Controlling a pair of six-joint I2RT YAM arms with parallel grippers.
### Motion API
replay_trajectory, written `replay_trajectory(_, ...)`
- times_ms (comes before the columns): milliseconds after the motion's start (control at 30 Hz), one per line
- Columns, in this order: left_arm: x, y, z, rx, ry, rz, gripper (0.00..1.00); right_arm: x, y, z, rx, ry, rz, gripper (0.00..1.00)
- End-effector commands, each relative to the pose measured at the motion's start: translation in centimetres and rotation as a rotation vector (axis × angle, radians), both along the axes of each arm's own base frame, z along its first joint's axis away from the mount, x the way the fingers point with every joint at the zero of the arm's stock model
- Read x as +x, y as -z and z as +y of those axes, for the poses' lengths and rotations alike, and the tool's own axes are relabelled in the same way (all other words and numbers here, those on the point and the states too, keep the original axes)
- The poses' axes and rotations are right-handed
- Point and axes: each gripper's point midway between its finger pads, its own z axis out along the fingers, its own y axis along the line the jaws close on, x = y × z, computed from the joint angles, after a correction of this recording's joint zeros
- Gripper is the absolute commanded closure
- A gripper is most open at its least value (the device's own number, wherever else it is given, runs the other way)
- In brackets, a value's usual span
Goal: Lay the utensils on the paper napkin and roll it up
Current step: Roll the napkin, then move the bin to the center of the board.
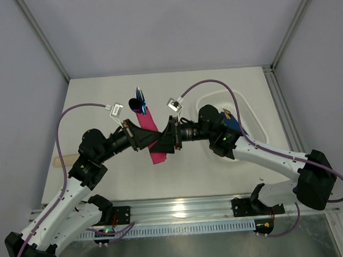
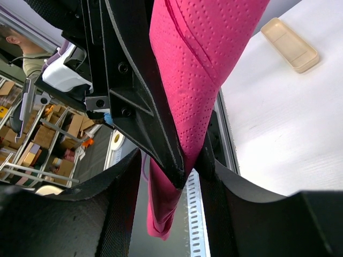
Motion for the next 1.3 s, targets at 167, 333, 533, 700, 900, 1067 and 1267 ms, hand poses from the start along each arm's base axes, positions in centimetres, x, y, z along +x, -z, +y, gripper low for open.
replay_trajectory(167, 0.0, -1.9, 0.4, -0.025, -0.017, -0.090, 1.00, 0.2, -0.8, -0.9, 0.036, 0.029, -0.038, 0.44)
replay_trajectory(333, 0.1, -1.7, 0.4, -0.016, -0.023, -0.090, 1.00, 0.2, -0.5, -2.0, 0.015, 0.066, -0.051, 0.38)
replay_trajectory(533, 0.4, -1.2, 0.6, 0.020, -0.041, -0.081, 1.00, 0.5, 0.8, -3.9, -0.047, 0.129, -0.058, 0.37)
replay_trajectory(700, 0.9, -0.4, 0.7, 0.071, -0.056, -0.067, 1.00, 2.3, 2.7, -7.6, -0.180, 0.313, -0.040, 0.37)
replay_trajectory(900, 1.9, 1.0, -0.2, 0.102, -0.041, -0.025, 1.00, 8.2, 7.5, -16.4, -0.513, 0.763, 0.051, 0.43)
replay_trajectory(1067, 2.8, 1.5, -2.2, 0.115, 0.000, -0.010, 1.00, 11.7, 10.7, -25.3, -0.797, 1.104, 0.071, 0.73)
replay_trajectory(1267, 3.8, 2.4, -4.4, 0.136, 0.031, 0.025, 1.00, 13.8, 14.3, -27.2, -0.932, 1.130, 0.134, 0.96)
